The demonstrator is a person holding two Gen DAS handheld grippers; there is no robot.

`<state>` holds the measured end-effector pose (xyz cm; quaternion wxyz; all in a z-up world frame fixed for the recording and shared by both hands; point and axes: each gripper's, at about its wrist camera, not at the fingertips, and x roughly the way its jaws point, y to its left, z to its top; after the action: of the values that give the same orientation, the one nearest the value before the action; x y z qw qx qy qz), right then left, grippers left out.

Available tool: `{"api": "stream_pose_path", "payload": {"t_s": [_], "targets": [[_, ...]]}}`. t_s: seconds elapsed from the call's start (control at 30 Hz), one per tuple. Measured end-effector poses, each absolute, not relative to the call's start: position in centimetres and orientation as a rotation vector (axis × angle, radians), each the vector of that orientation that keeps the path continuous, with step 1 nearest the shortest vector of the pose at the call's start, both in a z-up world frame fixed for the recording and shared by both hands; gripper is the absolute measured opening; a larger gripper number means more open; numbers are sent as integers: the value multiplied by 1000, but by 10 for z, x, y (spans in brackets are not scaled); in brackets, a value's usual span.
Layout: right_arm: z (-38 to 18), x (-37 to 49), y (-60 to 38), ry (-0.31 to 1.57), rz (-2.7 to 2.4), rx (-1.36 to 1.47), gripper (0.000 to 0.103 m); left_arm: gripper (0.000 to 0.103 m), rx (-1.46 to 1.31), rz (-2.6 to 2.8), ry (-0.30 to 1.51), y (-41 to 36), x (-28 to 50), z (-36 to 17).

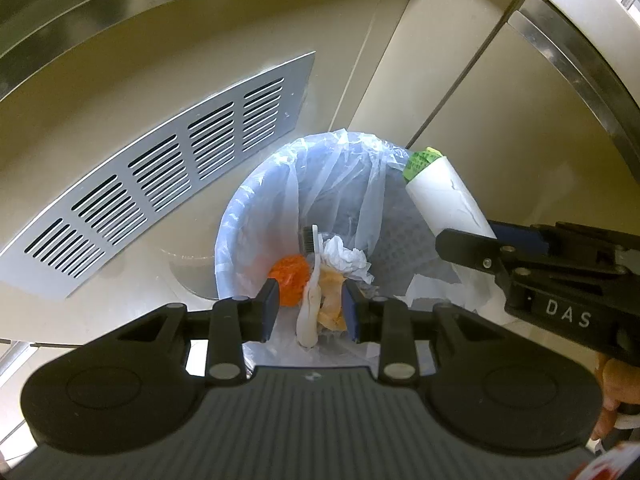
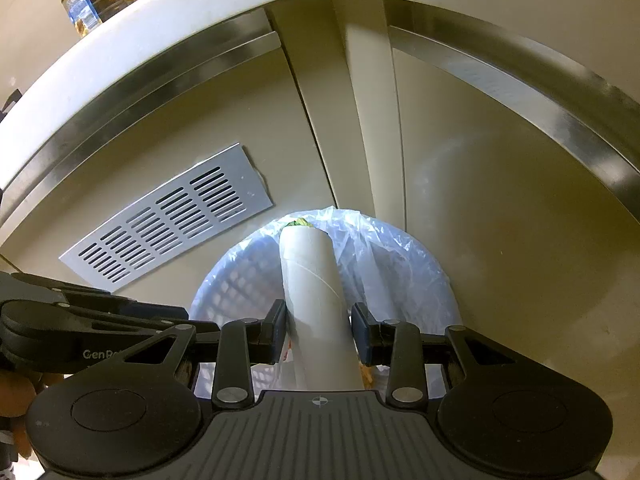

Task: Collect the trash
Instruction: 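Open the left gripper to drop the toothbrush while the right gripper releases the paper roll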

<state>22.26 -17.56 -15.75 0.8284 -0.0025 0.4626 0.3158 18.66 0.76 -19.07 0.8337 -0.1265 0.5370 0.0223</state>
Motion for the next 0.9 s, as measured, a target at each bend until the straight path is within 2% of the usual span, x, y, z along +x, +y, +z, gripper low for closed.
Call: {"api": "stream_pose_path", "payload": {"t_s": [0.4,0.43,0.5,0.9], "targets": [[-158,227,-175,963,683,19,36,29,-274,48,1134,11,186,-188],[-159,228,-174,965,685,25,38,29,-274,48,1133,12,186,-188],[-160,230,-173,969,674,26,56,29,-273,50,1132,13,186,-188],[-164,222,-173,1015,656,0,57,29,-286,60,1122,14,182,-184]]}}
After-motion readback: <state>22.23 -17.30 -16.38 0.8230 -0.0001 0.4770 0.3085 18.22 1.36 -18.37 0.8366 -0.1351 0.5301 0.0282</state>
